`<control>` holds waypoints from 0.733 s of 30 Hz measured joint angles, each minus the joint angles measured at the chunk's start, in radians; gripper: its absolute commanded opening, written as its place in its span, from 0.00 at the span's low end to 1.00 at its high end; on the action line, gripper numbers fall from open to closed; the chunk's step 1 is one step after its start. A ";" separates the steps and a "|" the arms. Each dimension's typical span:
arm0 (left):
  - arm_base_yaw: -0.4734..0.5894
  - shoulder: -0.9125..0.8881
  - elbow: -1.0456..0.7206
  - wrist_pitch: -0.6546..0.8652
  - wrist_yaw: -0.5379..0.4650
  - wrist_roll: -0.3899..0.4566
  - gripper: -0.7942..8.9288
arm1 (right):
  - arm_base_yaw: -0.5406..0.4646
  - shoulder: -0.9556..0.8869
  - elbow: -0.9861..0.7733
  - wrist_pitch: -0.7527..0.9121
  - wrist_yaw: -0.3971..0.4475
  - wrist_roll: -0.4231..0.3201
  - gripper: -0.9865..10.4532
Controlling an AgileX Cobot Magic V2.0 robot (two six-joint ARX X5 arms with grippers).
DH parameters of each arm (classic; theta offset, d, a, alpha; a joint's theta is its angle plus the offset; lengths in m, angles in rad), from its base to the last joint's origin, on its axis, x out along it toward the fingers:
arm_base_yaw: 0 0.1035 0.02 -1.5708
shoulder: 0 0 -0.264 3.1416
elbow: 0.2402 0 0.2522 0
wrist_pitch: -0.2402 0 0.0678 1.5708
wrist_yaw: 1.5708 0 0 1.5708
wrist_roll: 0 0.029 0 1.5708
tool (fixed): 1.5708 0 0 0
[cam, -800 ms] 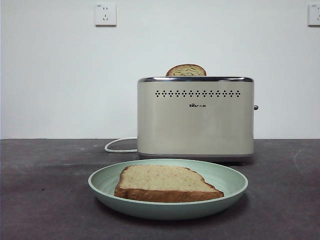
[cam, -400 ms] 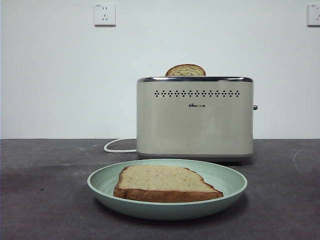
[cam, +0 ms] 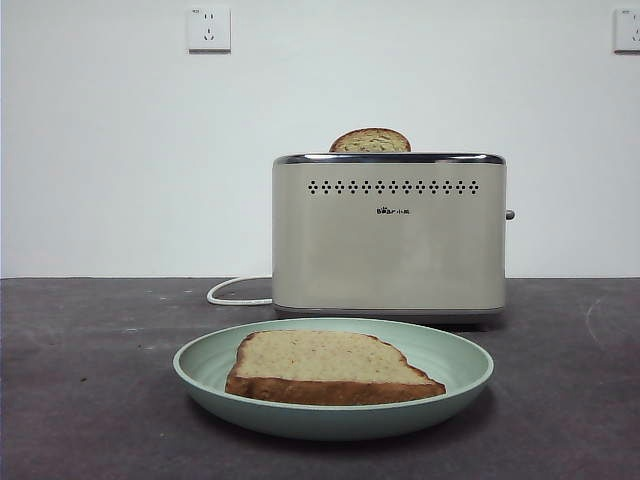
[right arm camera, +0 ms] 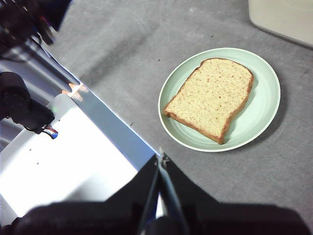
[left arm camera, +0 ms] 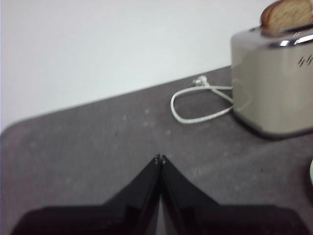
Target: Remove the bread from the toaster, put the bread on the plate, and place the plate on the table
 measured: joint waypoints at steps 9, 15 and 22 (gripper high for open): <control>0.037 -0.119 -0.108 -0.033 -0.001 -0.081 0.08 | 0.000 0.000 0.000 0.000 0.000 0.000 0.09; 0.039 -0.119 -0.108 -0.113 -0.003 -0.097 0.08 | 0.000 0.000 0.000 -0.001 0.000 0.000 0.09; 0.039 -0.119 -0.108 -0.113 0.000 -0.101 0.08 | 0.000 0.000 0.000 -0.003 0.000 0.000 0.09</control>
